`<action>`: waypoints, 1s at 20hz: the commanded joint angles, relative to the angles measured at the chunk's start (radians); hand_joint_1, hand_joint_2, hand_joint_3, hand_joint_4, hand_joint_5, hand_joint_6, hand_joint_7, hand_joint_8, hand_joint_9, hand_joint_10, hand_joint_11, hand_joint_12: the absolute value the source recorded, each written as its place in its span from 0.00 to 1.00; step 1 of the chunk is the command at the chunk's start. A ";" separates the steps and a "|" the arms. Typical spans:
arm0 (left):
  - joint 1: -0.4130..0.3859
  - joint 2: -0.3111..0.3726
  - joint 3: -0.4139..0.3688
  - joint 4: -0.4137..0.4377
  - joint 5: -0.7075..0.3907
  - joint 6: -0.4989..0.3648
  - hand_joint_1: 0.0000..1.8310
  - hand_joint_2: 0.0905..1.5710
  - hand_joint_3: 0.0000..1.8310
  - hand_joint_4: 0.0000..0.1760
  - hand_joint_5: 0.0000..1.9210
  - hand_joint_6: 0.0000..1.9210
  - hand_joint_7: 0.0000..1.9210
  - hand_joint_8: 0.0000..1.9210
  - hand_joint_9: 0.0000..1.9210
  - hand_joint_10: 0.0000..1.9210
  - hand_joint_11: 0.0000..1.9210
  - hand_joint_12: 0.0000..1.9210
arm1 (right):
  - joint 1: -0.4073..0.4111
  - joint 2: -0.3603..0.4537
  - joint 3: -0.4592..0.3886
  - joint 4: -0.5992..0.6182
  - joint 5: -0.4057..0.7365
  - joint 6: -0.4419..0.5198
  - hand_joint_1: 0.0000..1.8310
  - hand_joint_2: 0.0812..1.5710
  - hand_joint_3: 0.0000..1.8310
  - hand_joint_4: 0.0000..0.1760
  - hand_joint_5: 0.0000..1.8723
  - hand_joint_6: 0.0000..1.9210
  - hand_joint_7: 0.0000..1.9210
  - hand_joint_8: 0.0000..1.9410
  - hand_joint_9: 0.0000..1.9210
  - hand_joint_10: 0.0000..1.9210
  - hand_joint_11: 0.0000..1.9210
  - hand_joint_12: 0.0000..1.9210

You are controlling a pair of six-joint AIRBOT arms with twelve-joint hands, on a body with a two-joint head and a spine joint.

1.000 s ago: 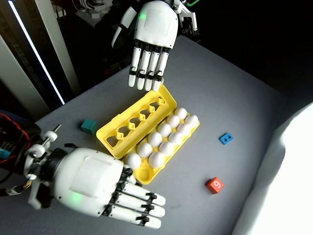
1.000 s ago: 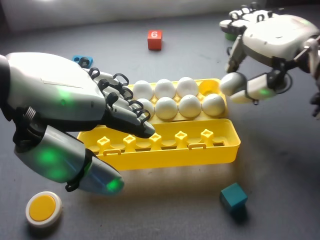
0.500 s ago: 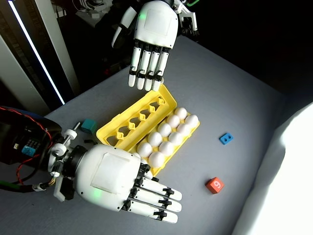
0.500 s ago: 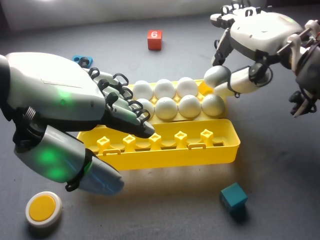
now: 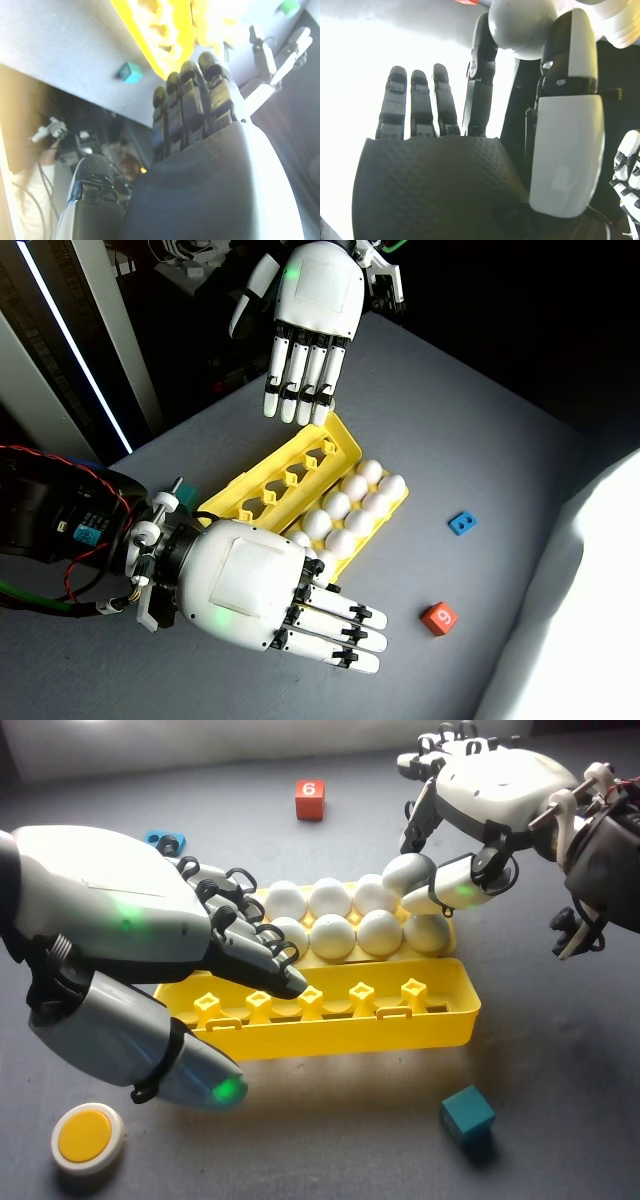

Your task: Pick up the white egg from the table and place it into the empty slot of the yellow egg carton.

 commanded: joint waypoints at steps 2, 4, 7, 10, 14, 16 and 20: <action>-0.004 -0.002 0.002 -0.034 0.063 -0.002 0.00 0.77 0.00 0.00 0.13 0.00 0.13 0.00 0.11 0.00 0.00 0.23 | 0.005 0.003 0.005 -0.028 0.100 0.008 0.55 0.55 0.00 0.00 0.56 0.07 0.06 0.00 0.00 0.00 0.00 0.00; -0.003 -0.002 0.002 -0.033 0.064 -0.002 0.00 0.77 0.00 0.00 0.12 0.00 0.13 0.00 0.11 0.00 0.00 0.23 | 0.005 0.001 0.006 -0.028 0.101 0.008 0.49 0.56 0.00 0.00 0.56 0.02 0.04 0.00 0.00 0.00 0.00 0.00; -0.001 -0.002 0.002 -0.032 0.064 -0.002 0.00 0.77 0.00 0.00 0.12 0.00 0.12 0.00 0.10 0.00 0.00 0.23 | 0.002 0.001 0.008 -0.028 0.103 0.007 0.46 0.56 0.00 0.00 0.54 0.01 0.05 0.01 0.00 0.00 0.00 0.00; -0.002 -0.001 0.002 -0.032 0.064 -0.002 0.00 0.77 0.00 0.00 0.13 0.00 0.13 0.00 0.11 0.00 0.00 0.24 | -0.001 0.001 0.010 -0.029 0.105 0.007 0.43 0.55 0.00 0.08 0.52 0.00 0.00 0.00 0.00 0.00 0.00 0.00; -0.002 -0.001 0.004 -0.033 0.064 -0.002 0.00 0.77 0.00 0.00 0.12 0.00 0.13 0.00 0.11 0.00 0.00 0.22 | -0.002 0.001 0.014 -0.030 0.108 0.007 0.39 0.56 0.00 0.15 0.49 0.00 0.03 0.01 0.00 0.00 0.00 0.00; -0.002 -0.001 0.003 -0.033 0.064 -0.002 0.00 0.77 0.00 0.00 0.13 0.00 0.13 0.00 0.12 0.00 0.00 0.24 | -0.002 0.001 0.015 -0.030 0.108 0.007 0.36 0.56 0.00 0.40 0.47 0.00 0.03 0.00 0.00 0.00 0.00 0.00; -0.001 -0.001 0.002 -0.032 0.064 -0.002 0.00 0.76 0.00 0.00 0.13 0.00 0.14 0.00 0.12 0.00 0.00 0.23 | 0.001 0.010 0.015 -0.030 0.111 -0.033 0.29 0.56 0.00 0.68 0.33 0.00 0.00 0.00 0.00 0.00 0.00 0.00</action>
